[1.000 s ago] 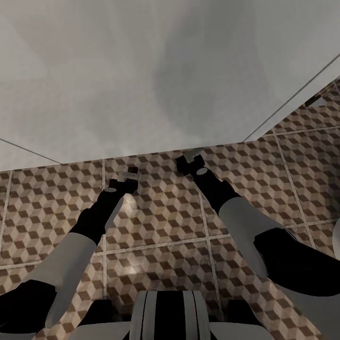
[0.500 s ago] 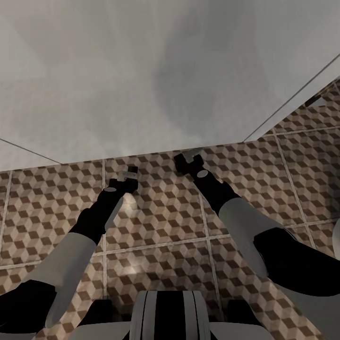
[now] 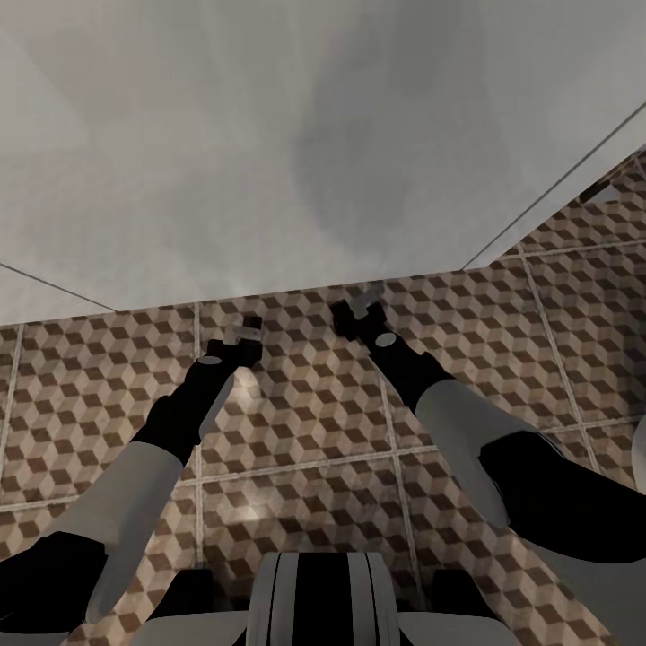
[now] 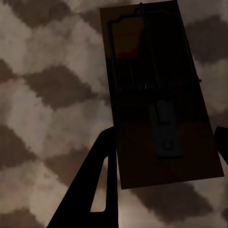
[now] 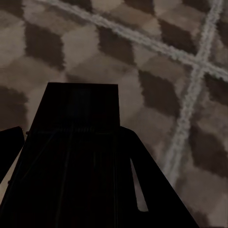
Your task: Take the four mousetraps from the cabinet in the bathroom and place them on the bathroom floor. Make sure all four end up on the same floor surface, and ensure that at least two of them are either under or directly next to the same bathroom sink.
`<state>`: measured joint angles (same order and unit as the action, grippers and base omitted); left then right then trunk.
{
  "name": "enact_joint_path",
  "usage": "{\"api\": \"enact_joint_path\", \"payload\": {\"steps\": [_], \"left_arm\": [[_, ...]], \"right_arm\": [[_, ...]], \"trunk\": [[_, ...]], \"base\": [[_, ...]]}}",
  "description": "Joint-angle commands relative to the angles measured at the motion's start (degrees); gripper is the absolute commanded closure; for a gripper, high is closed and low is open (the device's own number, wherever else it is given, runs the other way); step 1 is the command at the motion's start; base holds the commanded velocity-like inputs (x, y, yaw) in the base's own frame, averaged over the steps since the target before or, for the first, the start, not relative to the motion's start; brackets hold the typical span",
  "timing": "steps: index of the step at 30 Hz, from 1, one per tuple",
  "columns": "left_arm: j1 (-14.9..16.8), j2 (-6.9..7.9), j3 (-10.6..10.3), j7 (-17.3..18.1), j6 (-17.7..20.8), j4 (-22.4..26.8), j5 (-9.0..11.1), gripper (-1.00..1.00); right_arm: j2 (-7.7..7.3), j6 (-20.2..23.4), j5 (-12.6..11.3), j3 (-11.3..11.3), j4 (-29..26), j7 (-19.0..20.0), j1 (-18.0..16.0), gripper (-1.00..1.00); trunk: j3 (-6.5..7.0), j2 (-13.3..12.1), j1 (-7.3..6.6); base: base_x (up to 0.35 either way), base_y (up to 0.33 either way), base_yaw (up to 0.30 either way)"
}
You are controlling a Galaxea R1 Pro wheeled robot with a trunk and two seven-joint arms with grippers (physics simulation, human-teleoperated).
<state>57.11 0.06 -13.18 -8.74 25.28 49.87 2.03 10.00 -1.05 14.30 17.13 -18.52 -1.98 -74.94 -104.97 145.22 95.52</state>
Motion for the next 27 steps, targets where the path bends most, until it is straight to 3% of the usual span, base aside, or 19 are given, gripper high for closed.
{"api": "enact_joint_path", "payload": {"steps": [1, 9, 16, 23, 27], "left_arm": [[0.02, 0.03, -0.18, -0.40, 0.29, 0.10, 0.13, 1.00], [0.02, 0.03, -0.11, -0.48, 0.23, 0.39, -0.17, 1.00], [0.02, 0.03, -0.10, -0.58, -0.24, 0.02, -2.24, 1.00], [0.02, -0.08, -0.88, -0.55, -7.50, -3.70, -3.45, 1.00], [0.02, 0.00, -1.21, -0.57, -8.90, -4.88, -3.58, 1.00]], "right_arm": [[0.00, -0.13, 0.47, 0.09, 0.14, -0.22, -0.03, 1.00], [0.00, -0.96, 0.55, 0.11, 2.06, -0.22, -0.03, 1.00], [0.00, -1.69, 0.54, 0.10, 2.33, -0.22, -0.03, 1.00], [0.00, -1.83, 0.55, 0.09, 3.37, -0.22, -0.03, 1.00], [0.00, -2.45, 0.56, 0.13, 3.97, -0.22, -0.03, 1.00]], "trunk": [[-0.03, 0.01, -0.01], [-0.03, 0.01, -0.01], [-0.03, 0.01, -0.01], [-0.03, 0.01, -0.01], [-0.03, 0.01, -0.01]], "base": [[0.000, 0.000, 0.000], [0.000, 0.000, 0.000], [0.000, 0.000, 0.000], [0.000, 0.000, 0.000], [0.000, 0.000, 0.000]]}}
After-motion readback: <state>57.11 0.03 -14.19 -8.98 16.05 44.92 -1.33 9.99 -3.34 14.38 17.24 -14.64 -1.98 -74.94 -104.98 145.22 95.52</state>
